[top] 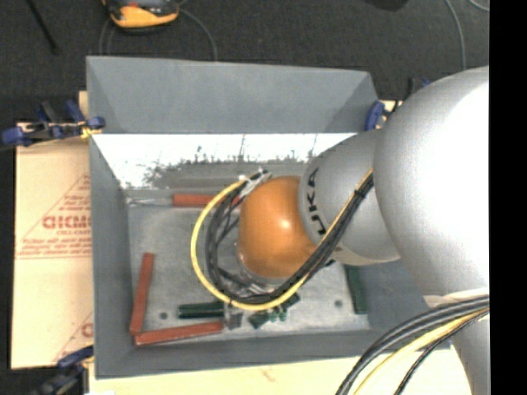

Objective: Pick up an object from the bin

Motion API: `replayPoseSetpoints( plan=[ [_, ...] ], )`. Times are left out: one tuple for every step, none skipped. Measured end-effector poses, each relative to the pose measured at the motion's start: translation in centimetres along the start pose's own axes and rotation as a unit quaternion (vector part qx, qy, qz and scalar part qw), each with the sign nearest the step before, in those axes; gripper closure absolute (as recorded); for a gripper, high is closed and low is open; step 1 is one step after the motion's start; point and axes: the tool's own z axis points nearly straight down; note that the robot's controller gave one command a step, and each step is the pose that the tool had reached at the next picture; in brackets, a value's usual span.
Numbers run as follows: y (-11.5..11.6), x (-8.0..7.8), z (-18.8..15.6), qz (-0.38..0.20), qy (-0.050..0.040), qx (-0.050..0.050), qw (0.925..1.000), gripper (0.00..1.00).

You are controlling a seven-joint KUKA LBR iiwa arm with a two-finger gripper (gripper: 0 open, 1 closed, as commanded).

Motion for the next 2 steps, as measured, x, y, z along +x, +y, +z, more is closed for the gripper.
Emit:
replayPoseSetpoints(
  plan=[
    [3.5,-0.4,-0.4,-0.015,-0.0014,-0.002,0.9999,1.00],
    [5.8,-1.8,-1.8,0.082,0.0003,-0.002,0.9966,1.00]
  ],
)
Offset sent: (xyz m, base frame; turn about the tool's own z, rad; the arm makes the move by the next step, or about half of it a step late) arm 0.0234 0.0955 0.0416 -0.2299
